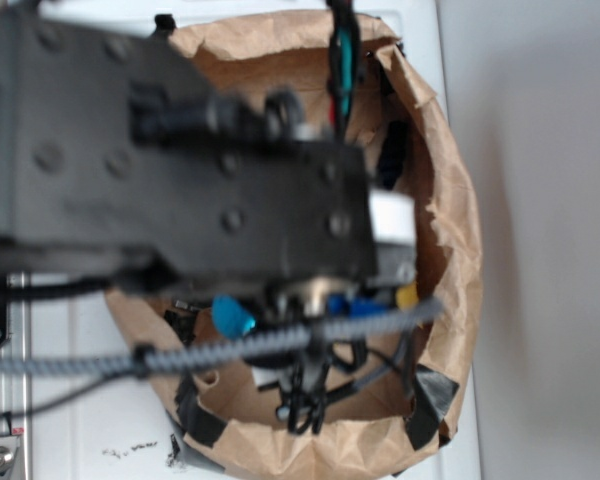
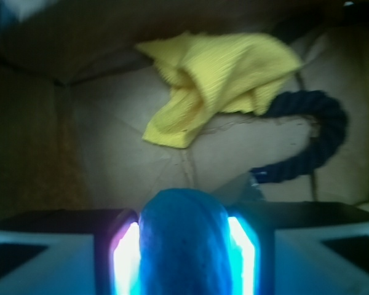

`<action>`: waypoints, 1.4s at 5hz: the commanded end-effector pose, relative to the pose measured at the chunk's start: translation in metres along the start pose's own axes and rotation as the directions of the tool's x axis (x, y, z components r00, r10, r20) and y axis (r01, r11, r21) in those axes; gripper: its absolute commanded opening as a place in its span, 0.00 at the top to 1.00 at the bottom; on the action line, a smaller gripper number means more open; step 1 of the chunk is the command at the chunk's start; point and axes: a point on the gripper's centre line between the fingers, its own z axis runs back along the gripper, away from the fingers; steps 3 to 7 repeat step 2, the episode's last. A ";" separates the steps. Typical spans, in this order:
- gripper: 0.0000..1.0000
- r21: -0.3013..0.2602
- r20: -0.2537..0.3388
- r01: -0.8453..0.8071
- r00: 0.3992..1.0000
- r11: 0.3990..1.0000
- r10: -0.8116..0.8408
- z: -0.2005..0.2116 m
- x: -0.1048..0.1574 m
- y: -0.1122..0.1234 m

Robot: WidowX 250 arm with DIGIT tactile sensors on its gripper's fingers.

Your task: Grab the blue ball.

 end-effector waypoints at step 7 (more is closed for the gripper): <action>0.00 0.197 0.217 -0.042 0.976 0.979 -0.002 0.043 -0.002 -0.007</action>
